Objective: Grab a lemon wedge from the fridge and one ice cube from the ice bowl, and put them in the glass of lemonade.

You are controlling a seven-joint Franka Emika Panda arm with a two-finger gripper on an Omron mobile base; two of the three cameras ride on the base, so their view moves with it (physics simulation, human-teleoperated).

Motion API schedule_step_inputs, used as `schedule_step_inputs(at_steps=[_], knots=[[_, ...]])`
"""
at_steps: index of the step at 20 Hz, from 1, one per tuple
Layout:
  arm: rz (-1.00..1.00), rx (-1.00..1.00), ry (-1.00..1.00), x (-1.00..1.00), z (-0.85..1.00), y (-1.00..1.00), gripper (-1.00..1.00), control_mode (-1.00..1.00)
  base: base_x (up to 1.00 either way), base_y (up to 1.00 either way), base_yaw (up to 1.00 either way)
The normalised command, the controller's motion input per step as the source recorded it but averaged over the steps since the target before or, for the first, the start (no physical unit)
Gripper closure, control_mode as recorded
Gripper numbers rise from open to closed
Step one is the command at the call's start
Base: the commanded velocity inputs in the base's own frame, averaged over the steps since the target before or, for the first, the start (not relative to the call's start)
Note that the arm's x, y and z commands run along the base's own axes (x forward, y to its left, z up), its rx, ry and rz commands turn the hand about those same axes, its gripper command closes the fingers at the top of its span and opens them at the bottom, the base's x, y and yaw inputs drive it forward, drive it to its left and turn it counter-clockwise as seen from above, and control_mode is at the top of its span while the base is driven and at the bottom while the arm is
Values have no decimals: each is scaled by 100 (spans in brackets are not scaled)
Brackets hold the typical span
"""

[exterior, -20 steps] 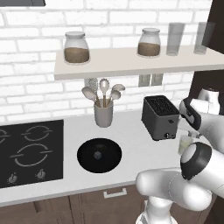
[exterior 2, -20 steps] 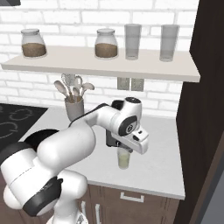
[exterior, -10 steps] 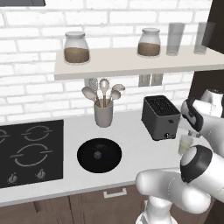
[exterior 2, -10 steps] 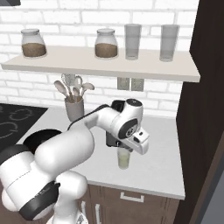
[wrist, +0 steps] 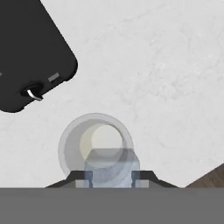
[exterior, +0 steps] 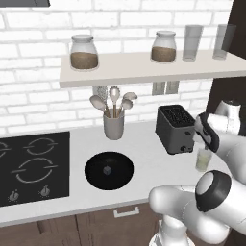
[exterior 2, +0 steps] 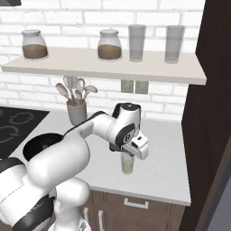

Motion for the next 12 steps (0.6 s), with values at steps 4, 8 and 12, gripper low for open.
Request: schedule_step_inputs(at_steps=[4,8,12], knots=[[-10,-1,0,0,0,-2,100,-100,0,0,0],[-2,0,0,0,0,9,100,-100,0,0,0],[0,0,0,0,0,13,100,-100,0,0,0]])
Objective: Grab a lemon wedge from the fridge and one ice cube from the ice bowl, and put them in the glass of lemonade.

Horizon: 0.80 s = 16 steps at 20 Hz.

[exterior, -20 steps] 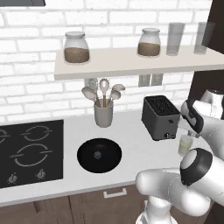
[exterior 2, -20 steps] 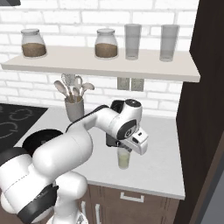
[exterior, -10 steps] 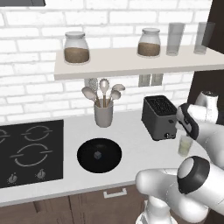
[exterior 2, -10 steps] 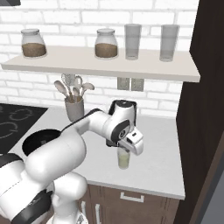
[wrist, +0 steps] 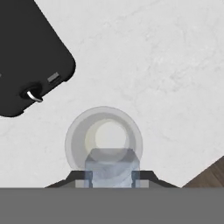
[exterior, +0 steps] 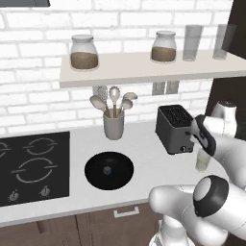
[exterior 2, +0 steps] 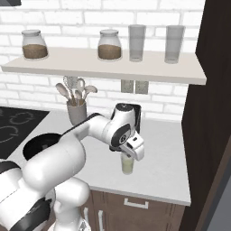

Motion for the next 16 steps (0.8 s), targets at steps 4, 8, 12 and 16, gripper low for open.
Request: schedule_step_inputs(at_steps=[4,8,12,16], knots=[[-1,-1,0,6,0,8,100,-100,0,0,0],[-1,0,5,27,0,0,100,-100,0,0,0],[0,0,7,31,-1,0,100,-100,0,0,0],[0,0,1,7,-22,-16,100,-100,0,0,0]])
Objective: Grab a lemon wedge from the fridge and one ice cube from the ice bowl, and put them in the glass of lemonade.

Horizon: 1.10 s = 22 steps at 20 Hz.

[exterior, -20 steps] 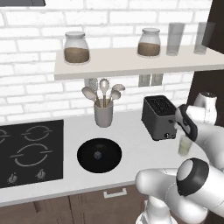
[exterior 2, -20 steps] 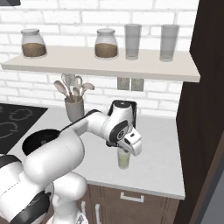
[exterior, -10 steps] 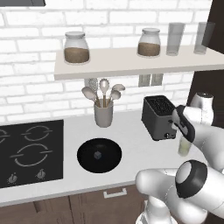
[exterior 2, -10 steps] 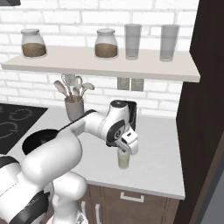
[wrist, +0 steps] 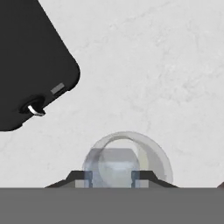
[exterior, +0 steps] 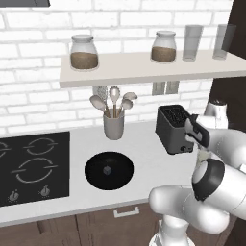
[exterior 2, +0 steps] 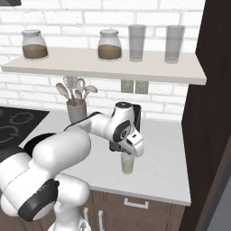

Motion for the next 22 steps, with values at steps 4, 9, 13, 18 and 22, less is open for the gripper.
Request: schedule_step_inputs(at_steps=[4,9,13,18,22], knots=[[0,1,-6,-6,-3,-30,100,-100,0,0,0],[0,0,-8,-7,0,-13,100,-100,0,0,0],[0,0,-14,-21,4,2,100,-100,0,0,0],[0,0,-6,-9,1,1,100,-100,0,0,0],[-1,-1,0,0,0,0,100,-100,0,0,0]])
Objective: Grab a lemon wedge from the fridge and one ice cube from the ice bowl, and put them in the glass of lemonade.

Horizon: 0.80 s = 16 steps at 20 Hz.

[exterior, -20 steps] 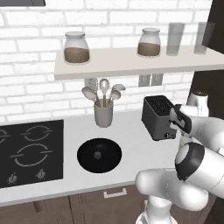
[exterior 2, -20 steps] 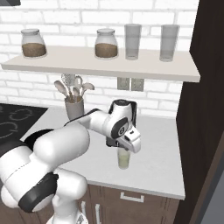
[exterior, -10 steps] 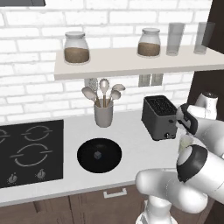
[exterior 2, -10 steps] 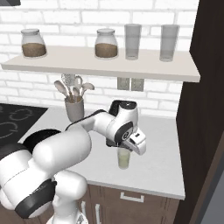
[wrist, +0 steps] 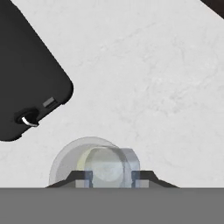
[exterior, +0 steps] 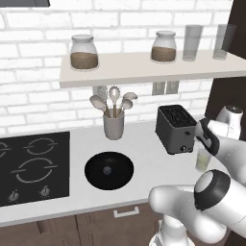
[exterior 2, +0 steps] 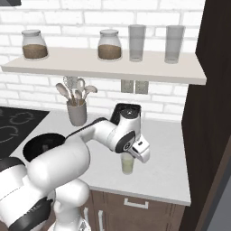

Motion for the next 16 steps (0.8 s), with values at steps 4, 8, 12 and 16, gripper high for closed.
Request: schedule_step_inputs(at_steps=[4,8,12,16], knots=[[-6,-1,1,0,0,14,100,-100,0,0,0],[0,0,-6,-6,0,9,100,-100,0,0,0],[0,0,-1,0,0,6,100,-100,0,0,0],[0,0,-2,0,0,2,100,-100,0,0,0]])
